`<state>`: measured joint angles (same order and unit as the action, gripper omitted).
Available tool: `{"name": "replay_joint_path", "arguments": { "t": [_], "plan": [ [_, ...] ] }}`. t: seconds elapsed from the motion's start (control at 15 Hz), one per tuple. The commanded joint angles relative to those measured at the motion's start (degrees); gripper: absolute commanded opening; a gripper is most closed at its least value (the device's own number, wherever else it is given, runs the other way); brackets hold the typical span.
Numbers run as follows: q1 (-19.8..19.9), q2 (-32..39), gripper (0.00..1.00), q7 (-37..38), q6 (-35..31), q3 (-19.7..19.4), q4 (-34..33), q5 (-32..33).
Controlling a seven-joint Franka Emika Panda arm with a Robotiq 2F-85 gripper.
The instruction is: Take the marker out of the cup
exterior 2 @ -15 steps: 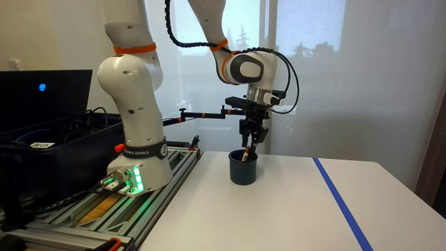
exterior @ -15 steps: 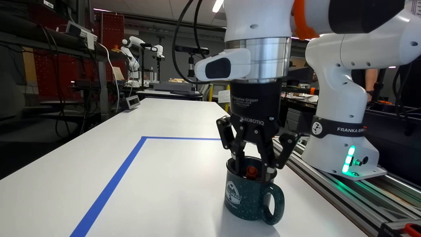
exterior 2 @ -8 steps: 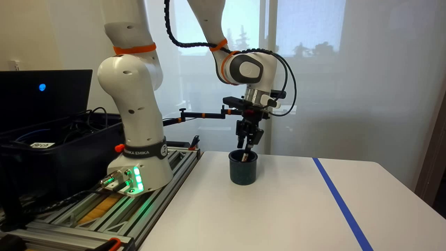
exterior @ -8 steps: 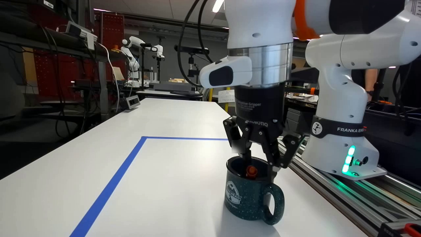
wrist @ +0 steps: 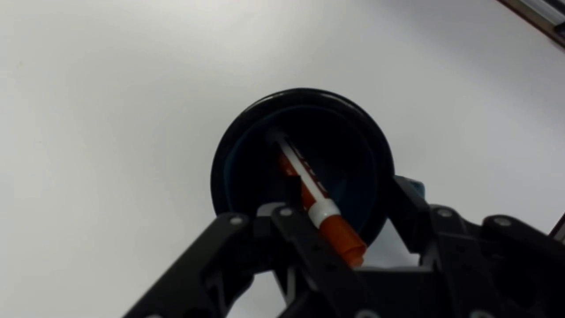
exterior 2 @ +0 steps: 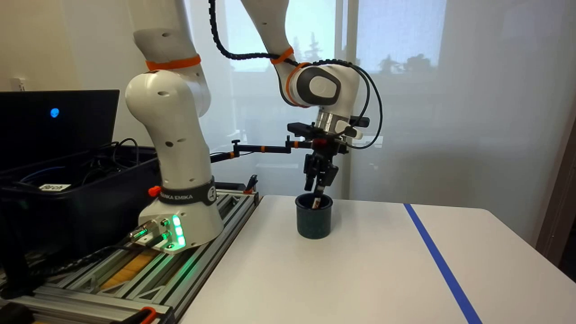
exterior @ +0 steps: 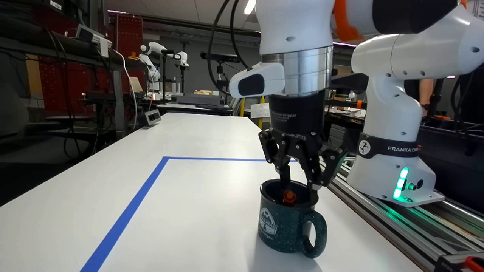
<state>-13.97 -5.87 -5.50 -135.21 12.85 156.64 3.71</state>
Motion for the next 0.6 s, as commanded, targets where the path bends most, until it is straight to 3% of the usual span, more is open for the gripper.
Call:
{"name": "replay_joint_path", "arguments": {
  "t": [0.0,0.53],
  "plan": [
    [0.3,-2.6,0.53,1.0,1.1,0.0,0.9,0.4],
    [0.2,-0.7,0.57,1.3,-2.3,0.2,0.2,0.5]
  ]
}}
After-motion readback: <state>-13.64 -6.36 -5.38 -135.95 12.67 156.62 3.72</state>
